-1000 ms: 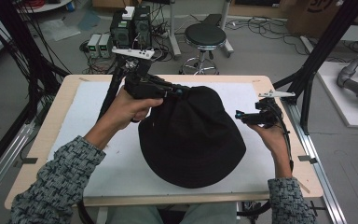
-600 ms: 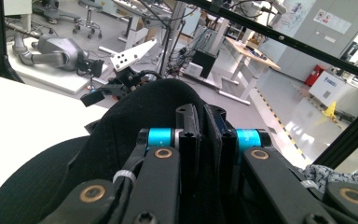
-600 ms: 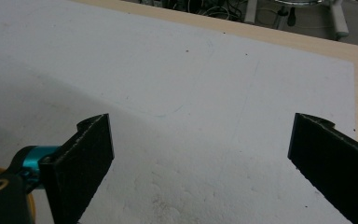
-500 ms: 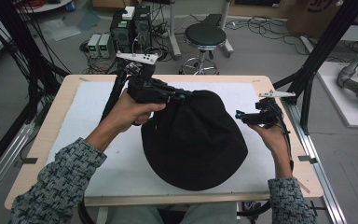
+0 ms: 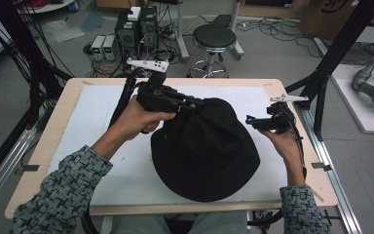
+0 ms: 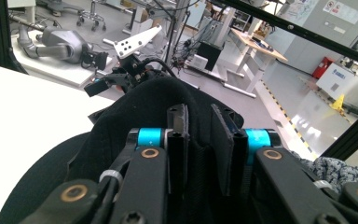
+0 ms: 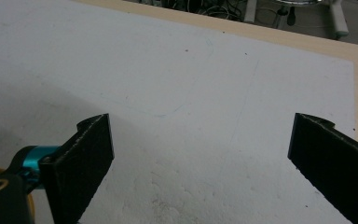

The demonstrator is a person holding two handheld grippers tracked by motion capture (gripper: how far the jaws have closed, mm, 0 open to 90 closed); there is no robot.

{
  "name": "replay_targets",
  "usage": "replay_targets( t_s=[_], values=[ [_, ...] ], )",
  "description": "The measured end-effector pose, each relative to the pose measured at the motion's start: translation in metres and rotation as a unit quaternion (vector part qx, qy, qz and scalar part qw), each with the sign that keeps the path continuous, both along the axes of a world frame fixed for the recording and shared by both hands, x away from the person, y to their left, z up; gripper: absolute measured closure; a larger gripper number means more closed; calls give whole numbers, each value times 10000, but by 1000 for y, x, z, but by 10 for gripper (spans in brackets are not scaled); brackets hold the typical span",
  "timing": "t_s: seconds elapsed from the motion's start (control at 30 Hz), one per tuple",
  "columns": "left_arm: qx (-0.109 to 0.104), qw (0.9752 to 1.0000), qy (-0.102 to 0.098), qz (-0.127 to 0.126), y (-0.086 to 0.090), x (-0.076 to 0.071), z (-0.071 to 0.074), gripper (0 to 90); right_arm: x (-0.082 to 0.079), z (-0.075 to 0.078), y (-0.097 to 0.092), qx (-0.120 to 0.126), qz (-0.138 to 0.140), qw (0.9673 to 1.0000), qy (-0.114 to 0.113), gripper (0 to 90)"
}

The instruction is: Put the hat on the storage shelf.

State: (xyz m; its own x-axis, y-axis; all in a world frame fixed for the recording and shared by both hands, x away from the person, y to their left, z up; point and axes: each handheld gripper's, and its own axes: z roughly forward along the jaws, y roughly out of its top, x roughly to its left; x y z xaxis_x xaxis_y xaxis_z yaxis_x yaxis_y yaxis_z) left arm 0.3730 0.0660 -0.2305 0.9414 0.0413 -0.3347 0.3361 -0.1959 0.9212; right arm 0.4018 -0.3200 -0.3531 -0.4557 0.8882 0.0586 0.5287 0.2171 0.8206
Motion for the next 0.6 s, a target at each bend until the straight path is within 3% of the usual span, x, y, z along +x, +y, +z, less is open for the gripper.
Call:
replay_targets(
  t_s=[0.6],
  values=[
    [-22, 9999, -58, 112, 5, 1, -1, 607, 0, 0, 0, 27, -22, 10000, 18, 64]
  ],
)
